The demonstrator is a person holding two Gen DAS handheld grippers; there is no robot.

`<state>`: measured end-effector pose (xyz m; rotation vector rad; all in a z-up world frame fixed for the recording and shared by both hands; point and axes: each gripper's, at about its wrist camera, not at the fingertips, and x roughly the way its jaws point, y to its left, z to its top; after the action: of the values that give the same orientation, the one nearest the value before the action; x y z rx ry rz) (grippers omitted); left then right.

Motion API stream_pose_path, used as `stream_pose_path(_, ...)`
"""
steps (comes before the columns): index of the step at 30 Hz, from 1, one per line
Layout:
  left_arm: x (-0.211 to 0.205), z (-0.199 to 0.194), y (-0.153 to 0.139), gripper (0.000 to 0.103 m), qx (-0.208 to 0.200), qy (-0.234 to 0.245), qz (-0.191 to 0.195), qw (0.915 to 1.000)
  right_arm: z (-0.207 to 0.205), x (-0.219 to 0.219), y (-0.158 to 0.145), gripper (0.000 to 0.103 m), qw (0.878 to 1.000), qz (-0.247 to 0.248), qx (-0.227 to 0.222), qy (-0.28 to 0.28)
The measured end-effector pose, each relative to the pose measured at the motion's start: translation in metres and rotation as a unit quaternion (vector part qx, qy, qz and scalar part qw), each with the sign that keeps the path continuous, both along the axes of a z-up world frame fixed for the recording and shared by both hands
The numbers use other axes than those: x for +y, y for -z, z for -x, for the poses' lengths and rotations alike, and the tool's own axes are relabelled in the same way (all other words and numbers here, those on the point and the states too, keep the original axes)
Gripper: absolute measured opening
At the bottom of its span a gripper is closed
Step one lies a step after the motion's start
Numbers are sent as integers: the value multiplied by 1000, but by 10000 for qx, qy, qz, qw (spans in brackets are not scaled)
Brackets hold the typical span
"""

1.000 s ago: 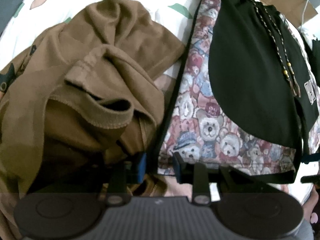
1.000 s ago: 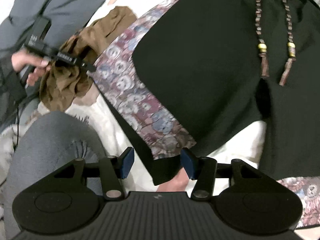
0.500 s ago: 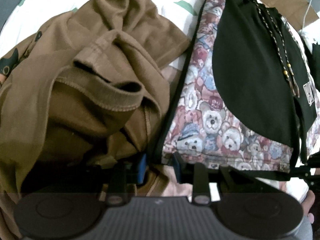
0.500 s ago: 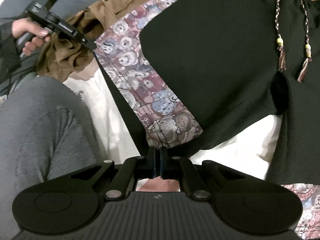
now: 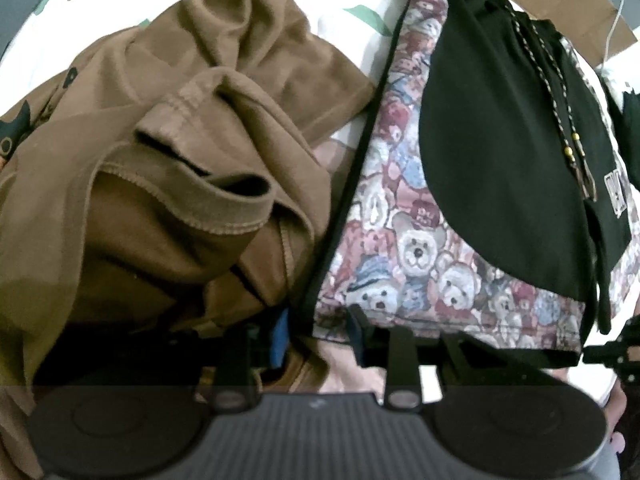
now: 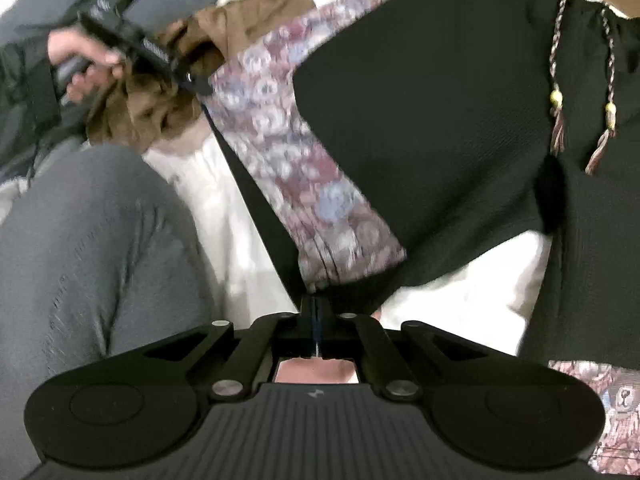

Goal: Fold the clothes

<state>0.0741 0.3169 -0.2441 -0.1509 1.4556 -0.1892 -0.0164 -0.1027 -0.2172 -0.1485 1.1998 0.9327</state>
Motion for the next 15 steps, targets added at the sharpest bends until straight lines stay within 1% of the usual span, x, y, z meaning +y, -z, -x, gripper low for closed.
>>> stream_pose_path(2,-1,0,-1,34,1,-6,5,10000,1,5,-5,20,9996,93,-276,-38)
stream_pose_path(3,-1,0,-1,34,2,-21,12,10000,1,8,-6,33,9993,108,-358,-66)
stream_pose_path(4,-1,0,-1,34,2,-36,20,10000,0,9,-5,41,9992,103,-369,-80)
stream_pose_path(6,-4,0,-2,34,-9,-38,22,10000,-1,15,0,43,9992,133,-353,-159)
stream_pose_path(10,-9,1,-6,37,-35,16,30,10000,2,25,8,43,9983,282,-406,-315)
stream_pose_path(11,-10,1,-6,37,-37,18,35,10000,2,28,14,42,9982,371,-401,-266)
stream_pose_path(12,-10,1,-7,37,-39,17,41,10000,1,27,17,39,9981,432,-403,-196)
stream_pose_path(13,-10,1,-7,37,-39,15,47,10000,0,27,20,26,9979,491,-405,-125)
stream_pose_path(15,-11,1,-8,37,-34,6,58,10000,-1,25,23,9,9975,556,-428,-70)
